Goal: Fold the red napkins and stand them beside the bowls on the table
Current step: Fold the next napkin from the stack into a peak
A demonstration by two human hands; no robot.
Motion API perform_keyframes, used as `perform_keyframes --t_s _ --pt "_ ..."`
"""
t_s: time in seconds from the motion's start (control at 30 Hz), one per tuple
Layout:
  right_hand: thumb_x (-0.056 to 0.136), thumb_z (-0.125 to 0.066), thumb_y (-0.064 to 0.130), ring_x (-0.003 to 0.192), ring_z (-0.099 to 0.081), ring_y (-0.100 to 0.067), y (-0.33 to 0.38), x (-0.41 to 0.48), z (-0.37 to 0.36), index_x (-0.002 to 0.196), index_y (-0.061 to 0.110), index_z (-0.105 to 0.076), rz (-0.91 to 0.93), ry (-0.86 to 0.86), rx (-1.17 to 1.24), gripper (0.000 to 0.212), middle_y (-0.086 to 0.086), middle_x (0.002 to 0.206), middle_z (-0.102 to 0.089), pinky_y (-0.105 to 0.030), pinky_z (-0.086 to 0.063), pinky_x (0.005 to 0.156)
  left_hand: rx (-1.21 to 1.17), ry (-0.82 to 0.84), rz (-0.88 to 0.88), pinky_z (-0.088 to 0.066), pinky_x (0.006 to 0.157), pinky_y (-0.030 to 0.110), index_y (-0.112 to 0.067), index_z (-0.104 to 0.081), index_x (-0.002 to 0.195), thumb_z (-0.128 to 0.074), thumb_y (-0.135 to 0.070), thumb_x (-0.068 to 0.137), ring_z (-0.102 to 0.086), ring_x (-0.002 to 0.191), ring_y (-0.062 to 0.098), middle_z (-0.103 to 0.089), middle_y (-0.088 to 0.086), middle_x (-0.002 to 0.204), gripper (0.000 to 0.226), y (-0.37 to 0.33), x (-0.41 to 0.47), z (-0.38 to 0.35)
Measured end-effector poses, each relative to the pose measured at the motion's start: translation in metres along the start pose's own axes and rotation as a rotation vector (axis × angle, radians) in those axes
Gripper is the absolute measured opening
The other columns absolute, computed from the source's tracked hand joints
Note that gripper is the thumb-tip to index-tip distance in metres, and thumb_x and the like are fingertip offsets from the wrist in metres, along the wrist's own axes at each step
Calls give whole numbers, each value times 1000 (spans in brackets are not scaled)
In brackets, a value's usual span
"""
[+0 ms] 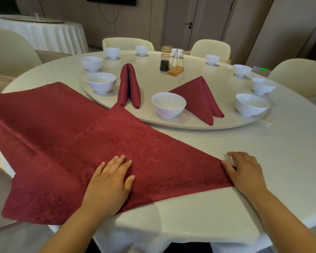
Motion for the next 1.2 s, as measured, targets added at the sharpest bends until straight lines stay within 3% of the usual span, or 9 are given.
perform_keyframes --t_s 0.17,0.53,0.63,0.77,0.83,0.93,1.03,1.1,1.2 --pt "91 -52 32 77 -54 -24 -5 -3 6 91 13 -60 -48 1 47 21 0 75 -57 -28 -35 68 46 -8 -23 -53 72 43 -13 -73 93 -36 -36 76 -69 91 23 -71 8 99 46 -1 0 0" --pt "92 -46 41 85 -60 -30 -41 2 31 84 16 -53 -145 -27 -219 27 -9 91 -68 -27 -33 62 -99 144 -66 -51 81 40 -18 -72 99 -29 -44 75 -67 97 20 -69 6 107 56 -34 12 4" --pt "91 -50 36 86 -59 -30 -45 -1 39 92 15 -60 -180 -2 -315 23 -10 91 -67 -28 -34 62 -94 190 -25 -12 113 29 -28 -34 141 11 -55 59 -22 139 9 -27 -4 151 97 -48 16 3" --pt "68 -75 -1 79 -62 -41 -6 -4 32 82 -3 -68 111 -230 -195 16 -22 81 -66 -46 -50 70 -52 238 -30 1 112 23 -33 -16 146 19 -55 54 -4 141 3 -9 -12 155 101 -49 18 1" --pt "71 -63 6 80 -65 -41 38 -17 18 78 -2 -68 327 -317 -69 12 -22 85 -67 -52 -51 72 -52 224 -43 2 112 23 -33 -16 146 12 -57 67 -3 141 4 -9 -11 155 87 -50 16 5" --pt "78 -38 19 105 -61 -35 98 -38 -8 102 3 -67 497 -148 120 40 -19 113 -64 -41 -40 93 -22 245 -55 1 112 25 -31 -17 146 -1 -50 85 -5 141 4 -10 -10 155 65 -52 15 7" --pt "78 -12 34 140 -20 -18 122 -51 -27 140 12 -33 448 194 187 69 -7 151 -25 -18 -3 108 -40 204 -63 -4 111 26 -27 -36 140 -1 -42 87 -23 138 6 -30 -5 149 66 -51 15 9" --pt "66 12 46 143 -4 -11 119 -53 -36 145 21 -18 465 275 77 88 0 155 -8 -16 10 105 -111 131 -84 -22 102 28 -19 -66 112 -13 -39 87 -58 112 10 -63 0 120 61 -47 11 17" --pt "60 19 46 143 0 -11 118 -52 -38 146 23 -15 457 298 -9 95 1 155 -3 -18 15 100 -198 81 -223 -39 91 30 -20 -74 93 -15 -44 98 -67 91 10 -72 -4 97 63 -40 -14 17"
Point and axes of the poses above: each hand's wrist, its own x-axis towards the middle knuckle, its own z-axis out of the back of the hand, y = z × x, the point moved 1 cm from there along x, towards the middle knuckle
